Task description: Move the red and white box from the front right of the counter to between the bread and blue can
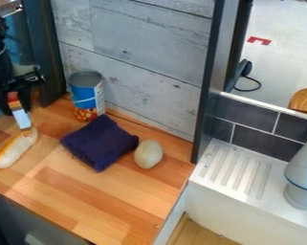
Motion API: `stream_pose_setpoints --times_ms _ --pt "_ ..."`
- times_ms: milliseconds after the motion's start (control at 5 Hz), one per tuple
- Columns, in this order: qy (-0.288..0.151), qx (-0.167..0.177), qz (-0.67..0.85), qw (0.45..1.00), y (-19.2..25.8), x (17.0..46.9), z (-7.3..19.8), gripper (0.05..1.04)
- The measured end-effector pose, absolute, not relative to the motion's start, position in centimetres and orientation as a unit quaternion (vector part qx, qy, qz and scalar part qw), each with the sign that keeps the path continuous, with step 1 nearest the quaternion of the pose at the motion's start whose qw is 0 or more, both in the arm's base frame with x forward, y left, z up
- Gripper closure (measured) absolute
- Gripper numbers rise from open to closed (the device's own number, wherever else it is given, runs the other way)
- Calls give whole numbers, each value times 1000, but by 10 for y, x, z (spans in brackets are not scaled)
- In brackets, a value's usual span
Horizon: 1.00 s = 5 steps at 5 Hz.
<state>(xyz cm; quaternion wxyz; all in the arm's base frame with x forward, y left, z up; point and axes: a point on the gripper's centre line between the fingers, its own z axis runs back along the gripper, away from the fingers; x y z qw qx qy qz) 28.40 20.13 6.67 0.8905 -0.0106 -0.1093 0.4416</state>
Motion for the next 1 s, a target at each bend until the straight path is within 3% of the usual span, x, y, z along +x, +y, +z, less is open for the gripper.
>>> stream_pose_setpoints --times_ms 1000 --pt "-90 2 452 887 194 332 32 681"
